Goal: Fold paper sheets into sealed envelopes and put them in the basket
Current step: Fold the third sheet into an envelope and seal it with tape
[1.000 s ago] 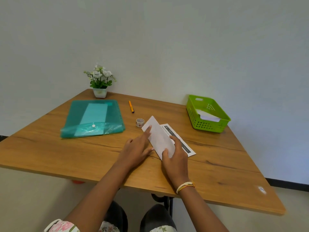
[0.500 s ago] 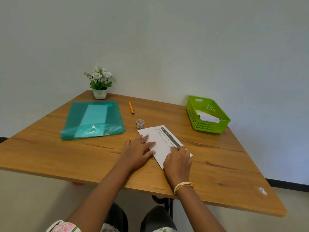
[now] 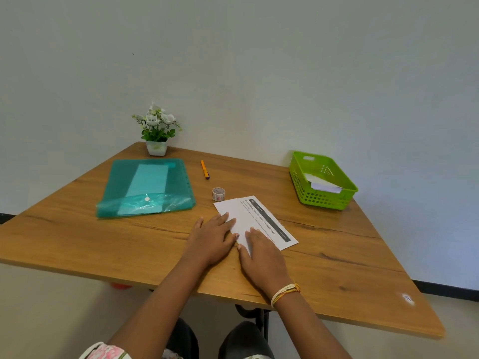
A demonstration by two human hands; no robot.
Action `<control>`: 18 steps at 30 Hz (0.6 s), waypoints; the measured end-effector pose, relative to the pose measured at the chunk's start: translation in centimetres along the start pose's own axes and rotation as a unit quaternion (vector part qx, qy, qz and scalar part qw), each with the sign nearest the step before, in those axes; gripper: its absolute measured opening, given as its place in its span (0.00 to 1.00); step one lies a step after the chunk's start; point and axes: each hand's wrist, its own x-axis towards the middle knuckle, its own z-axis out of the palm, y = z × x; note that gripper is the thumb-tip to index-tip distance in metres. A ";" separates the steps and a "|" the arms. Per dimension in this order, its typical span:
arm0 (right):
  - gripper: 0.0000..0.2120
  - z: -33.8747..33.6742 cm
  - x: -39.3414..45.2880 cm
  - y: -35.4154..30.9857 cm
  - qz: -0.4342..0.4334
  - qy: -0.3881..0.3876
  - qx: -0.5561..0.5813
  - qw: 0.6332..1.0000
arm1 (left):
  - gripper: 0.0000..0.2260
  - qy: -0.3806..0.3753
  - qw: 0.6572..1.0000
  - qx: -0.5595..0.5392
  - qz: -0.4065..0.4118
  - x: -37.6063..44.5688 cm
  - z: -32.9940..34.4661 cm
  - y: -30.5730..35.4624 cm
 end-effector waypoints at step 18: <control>0.07 -3.3 0.1 -0.7 0.096 0.326 0.269 0.901 | 0.31 0.078 0.994 -0.070 0.010 -0.3 -0.2 0.0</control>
